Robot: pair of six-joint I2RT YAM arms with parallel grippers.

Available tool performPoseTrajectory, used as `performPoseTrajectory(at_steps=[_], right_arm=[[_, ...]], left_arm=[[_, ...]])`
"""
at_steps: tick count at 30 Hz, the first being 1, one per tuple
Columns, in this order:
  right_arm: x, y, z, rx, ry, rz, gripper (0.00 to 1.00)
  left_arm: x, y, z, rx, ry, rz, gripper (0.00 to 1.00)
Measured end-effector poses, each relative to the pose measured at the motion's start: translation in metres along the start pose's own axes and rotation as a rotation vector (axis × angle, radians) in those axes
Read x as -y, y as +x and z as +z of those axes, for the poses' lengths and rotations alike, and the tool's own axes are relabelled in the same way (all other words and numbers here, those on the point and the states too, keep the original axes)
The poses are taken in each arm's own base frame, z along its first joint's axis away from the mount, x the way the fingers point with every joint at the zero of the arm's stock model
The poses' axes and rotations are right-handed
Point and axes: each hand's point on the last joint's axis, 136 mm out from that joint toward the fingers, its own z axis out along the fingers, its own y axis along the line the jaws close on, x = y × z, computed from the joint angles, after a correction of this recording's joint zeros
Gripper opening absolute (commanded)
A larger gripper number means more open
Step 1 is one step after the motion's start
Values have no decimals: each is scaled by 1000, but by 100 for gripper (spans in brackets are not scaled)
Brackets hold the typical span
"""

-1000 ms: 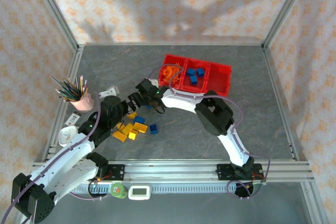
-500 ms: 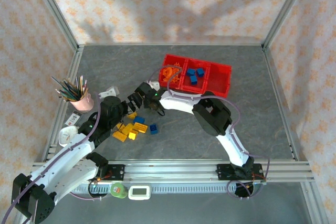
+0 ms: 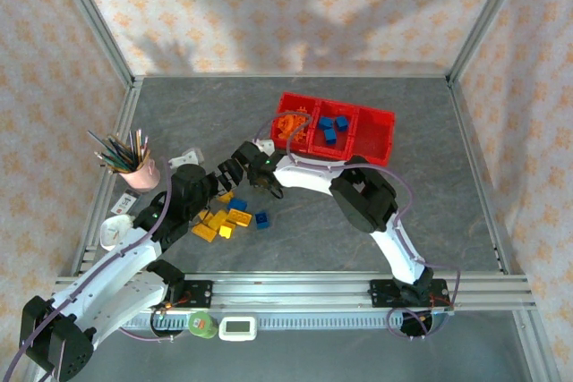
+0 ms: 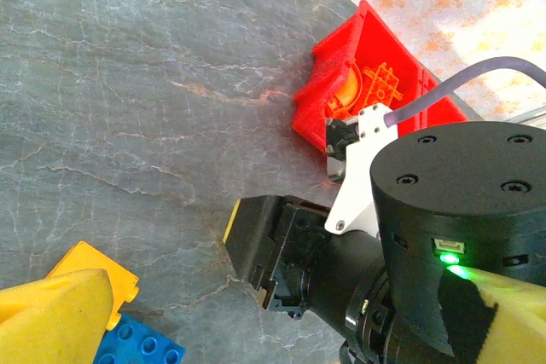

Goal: Sort the legos into containers by color
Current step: Pick up the lego from the center of the table, then place the lego in the container.

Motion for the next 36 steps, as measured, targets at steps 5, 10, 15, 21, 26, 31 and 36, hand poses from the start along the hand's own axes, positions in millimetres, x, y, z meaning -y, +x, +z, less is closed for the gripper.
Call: performPoseTrajectory(at_steps=[5,10,15,21,26,31,36], right_arm=[[2,3,-10,-12,-25,0,26],[12,-15,-48,27,-74,33,26],[45,-56,-85,115,-92,117,26],[112,-91,-93,173,-17,208,27],[164,-111,-84,188,56,262,27],[205,-119,-70,189,142,284,27],[229,-117,-46,156,198,295,29]], left_arm=[[1,1,0,-6,5,0,99],[2,3,3,-18,8,-6,99],[7,11,10,-60,30,-16,99],[23,27,21,-123,72,4,99],[43,38,29,-162,113,24,99],[59,43,39,-180,138,33,99],[68,44,45,-188,150,35,99]])
